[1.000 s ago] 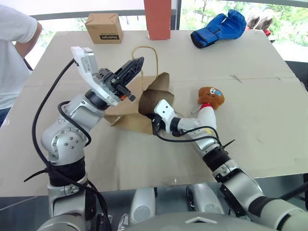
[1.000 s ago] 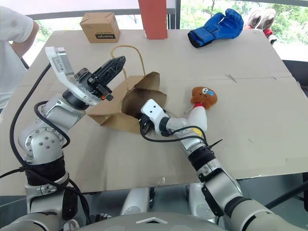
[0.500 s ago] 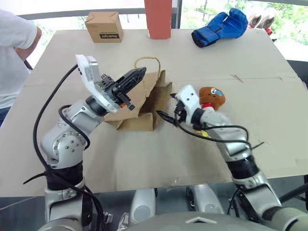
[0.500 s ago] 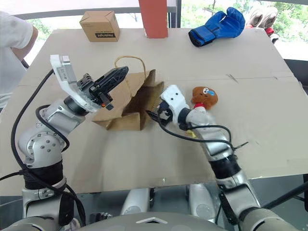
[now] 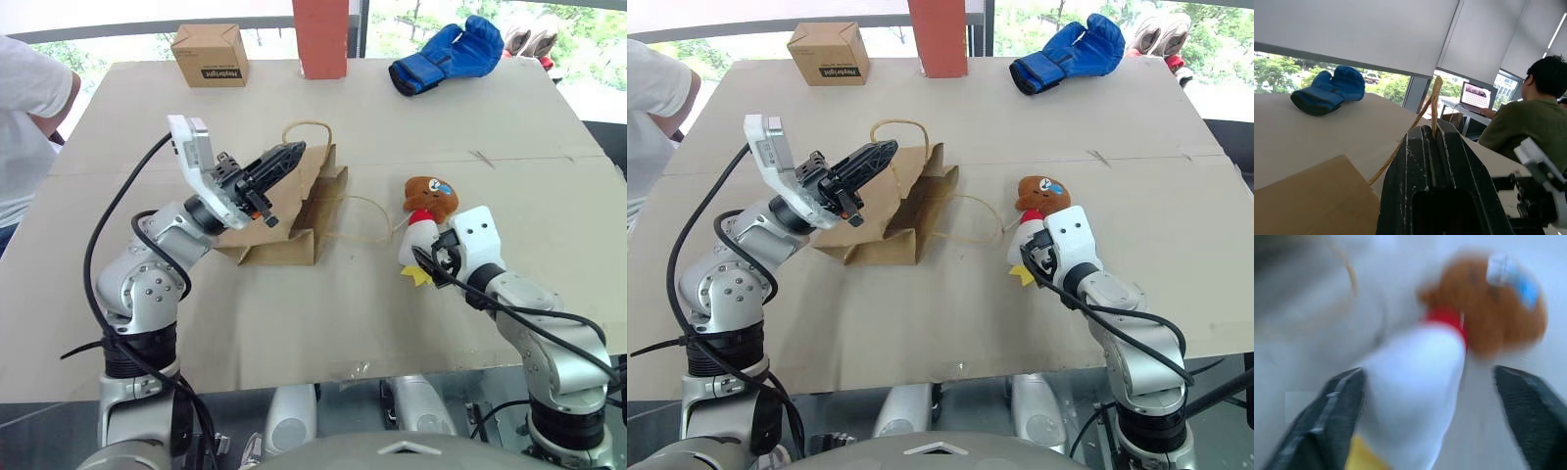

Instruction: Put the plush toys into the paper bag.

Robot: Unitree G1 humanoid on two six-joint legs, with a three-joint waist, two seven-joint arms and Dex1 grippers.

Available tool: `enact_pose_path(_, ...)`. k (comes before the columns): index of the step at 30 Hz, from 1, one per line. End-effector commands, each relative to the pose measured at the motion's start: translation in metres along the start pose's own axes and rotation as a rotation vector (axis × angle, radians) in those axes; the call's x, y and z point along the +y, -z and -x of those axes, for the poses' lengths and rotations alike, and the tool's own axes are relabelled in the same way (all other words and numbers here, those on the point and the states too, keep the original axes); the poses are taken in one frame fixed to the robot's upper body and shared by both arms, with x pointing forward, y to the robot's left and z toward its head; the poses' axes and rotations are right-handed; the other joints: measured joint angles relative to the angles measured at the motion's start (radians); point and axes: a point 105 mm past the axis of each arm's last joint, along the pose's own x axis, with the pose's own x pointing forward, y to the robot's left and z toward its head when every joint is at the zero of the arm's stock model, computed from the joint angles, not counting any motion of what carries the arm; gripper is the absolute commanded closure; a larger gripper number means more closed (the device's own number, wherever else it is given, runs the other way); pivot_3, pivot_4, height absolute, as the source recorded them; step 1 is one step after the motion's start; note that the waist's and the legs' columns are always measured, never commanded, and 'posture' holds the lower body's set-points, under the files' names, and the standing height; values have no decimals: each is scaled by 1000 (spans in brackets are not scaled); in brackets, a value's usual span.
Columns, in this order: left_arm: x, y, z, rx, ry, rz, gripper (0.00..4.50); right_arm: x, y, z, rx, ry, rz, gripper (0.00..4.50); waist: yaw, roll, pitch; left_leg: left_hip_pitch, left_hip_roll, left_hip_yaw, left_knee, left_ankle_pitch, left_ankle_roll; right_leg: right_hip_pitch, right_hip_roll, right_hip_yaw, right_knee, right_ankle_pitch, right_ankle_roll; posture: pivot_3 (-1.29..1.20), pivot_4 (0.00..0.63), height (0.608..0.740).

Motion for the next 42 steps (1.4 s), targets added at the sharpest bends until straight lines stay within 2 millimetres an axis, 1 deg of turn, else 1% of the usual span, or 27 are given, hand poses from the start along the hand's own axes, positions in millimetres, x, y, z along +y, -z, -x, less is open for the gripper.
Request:
enact_pose_path(1, -5, -7, -5, -22, 44, -31, 4500, -4, 5, -4, 5, 62, 34, 2042, 0, 0, 0, 0, 0, 0, -1, 0, 0, 1, 0, 0, -1, 0, 0, 0, 150, 740)
enact_pose_path(2, -5, -7, -6, -23, 47, -31, 4500, -3, 5, -5, -1, 64, 27, 2458, 0, 0, 0, 0, 0, 0, -1, 0, 0, 1, 0, 0, -2, 0, 0, 0, 150, 740)
enact_pose_path(4, -5, -8, -6, -26, 54, -27, 4500, -5, -1, -3, -46, 70, 25, 2830, 3, -1, 0, 0, 0, 0, -1, 0, 0, 1, 0, 0, -3, 0, 0, 0, 150, 740)
enact_pose_path(5, -5, -9, -6, -27, 65, -20, 4500, -4, -7, 1, -88, 42, 24, 3597, 3, -1, 0, 0, 0, -1, -1, 0, 0, 1, 0, 0, -3, 0, 0, 0, 150, 740)
enact_pose_path(6, -7, -9, -6, -27, 83, -1, 4500, -5, -13, 6, -134, 3, 22, 3659, 5, -1, 0, -1, 0, -1, -1, 0, 0, 1, 0, 0, -3, 0, 0, 0, 150, 740)
enact_pose_path(7, -9, -9, -6, -28, 102, 18, 4500, -5, -19, 12, -174, -38, 17, 4178, 5, -1, 0, -1, -1, -1, -1, 0, 0, 1, 0, 0, -3, 0, 0, 0, 150, 740)
enact_pose_path(8, -10, -10, -5, -29, 120, 34, 4500, -5, -24, 18, -208, -80, 8, 4455, 4, -1, 0, -1, -1, -1, -1, 0, 0, 1, 0, 0, -4, 0, 0, 0, 150, 740)
enact_pose_path(10, -12, -11, -5, -29, 143, 55, 4500, -6, -32, 26, -260, -130, -9, 4455, 3, -1, 1, -2, -1, -1, -1, 0, 0, 1, 0, 1, -4, 0, 0, 0, 150, 740)
enact_pose_path(12, -14, -13, -4, -38, 156, 78, 4500, -10, -48, 37, -339, -181, -45, 4455, 2, -1, 1, -1, -1, -1, -3, 0, 0, 1, 0, 1, -4, 0, 0, 0, 150, 740)
enact_pose_path(14, -16, -14, -3, -34, 177, 93, 4500, -9, -65, 47, -418, -253, -66, 4455, -2, -1, 1, 0, -1, -1, -4, 0, 0, 1, 1, 1, -3, 0, 2, 0, 150, 740)
enact_pose_path(16, -17, -14, -3, -32, 186, 101, 4500, -1, -78, 52, -462, -329, -43, 4455, -3, -1, 1, 1, -1, -2, -5, 0, 0, 1, 1, 1, -3, 2, 4, 0, 150, 740)
enact_pose_path(18, -18, -16, -3, -38, 196, 112, 4500, 13, -90, 51, -489, -428, -7, 4455, -4, -1, 1, 1, -1, -2, -6, 0, 0, 1, 1, 1, -4, 2, 4, 0, 150, 740)
enact_pose_path(20, -19, -17, -4, -41, 206, 124, 4500, 23, -97, 42, -480, -479, 20, 4455, -5, -1, 1, 0, -1, -2, -6, 0, 0, 1, 1, 1, -4, 2, 4, 0, 150, 740)
enact_pose_path(22, -22, -16, -6, -39, 222, 129, 4500, 38, -100, 25, -442, -551, 75, 4455, -7, -1, 1, 1, -1, -2, -7, 0, 0, 1, 1, 1, -4, 2, 4, 0, 150, 740)
enact_pose_path(24, -23, -18, -10, -47, 226, 131, 4500, 56, -98, 10, -398, -630, 122, 4455, -12, -1, 1, 1, -1, -2, -7, 0, 0, 1, 1, 1, -4, 2, 3, 0, 150, 740)
enact_pose_path(28, -25, -23, -16, -64, 239, 121, 4500, 83, -91, -13, -337, -754, 190, 4455, -13, -1, 1, 0, -1, -2, -7, 0, 0, 1, 1, 0, -5, 2, 4, 0, 150, 740)
enact_pose_path(30, -27, -22, -17, -63, 249, 118, 4500, 92, -91, -22, -321, -787, 216, 4455, -15, -1, 2, -1, -1, -2, -8, 0, 0, 1, 1, 0, -6, 2, 4, 0, 150, 740)
enact_pose_path(35, -38, -13, -13, -16, 301, 121, 4500, 112, -93, -49, -268, -881, 267, 4455, -23, -1, 2, 0, -1, -3, -8, 0, 0, 0, 1, 0, -5, 2, 4, 0, 150, 740)
enact_pose_path(37, -40, -11, -10, -12, 299, 125, 4500, 117, -101, -61, -284, -892, 229, 4455, -23, -1, 2, 0, -1, -3, -9, 0, 0, 0, 1, 0, -5, 2, 4, 0, 150, 740)
enact_pose_path(39, -42, -8, -5, 2, 294, 122, 4500, 120, -108, -74, -291, -899, 151, 4455, -24, -1, 2, 0, -1, -3, -9, 0, 0, 0, 1, 0, -5, 2, 4, 0, 150, 740)
enact_pose_path(41, -42, -6, -3, 3, 277, 118, 4500, 121, -108, -80, -288, -911, 112, 3879, -22, -2, 3, 0, -1, -3, -9, 0, 0, 0, 1, 0, -4, 2, 4, 0, 150, 740)
enact_pose_path(42, -39, -6, 0, 4, 252, 102, 4500, 122, -105, -76, -291, -938, 89, 3721, -20, -2, 3, 0, -1, -3, -9, 0, 0, 0, 1, 0, -4, 2, 4, 0, 150, 740)
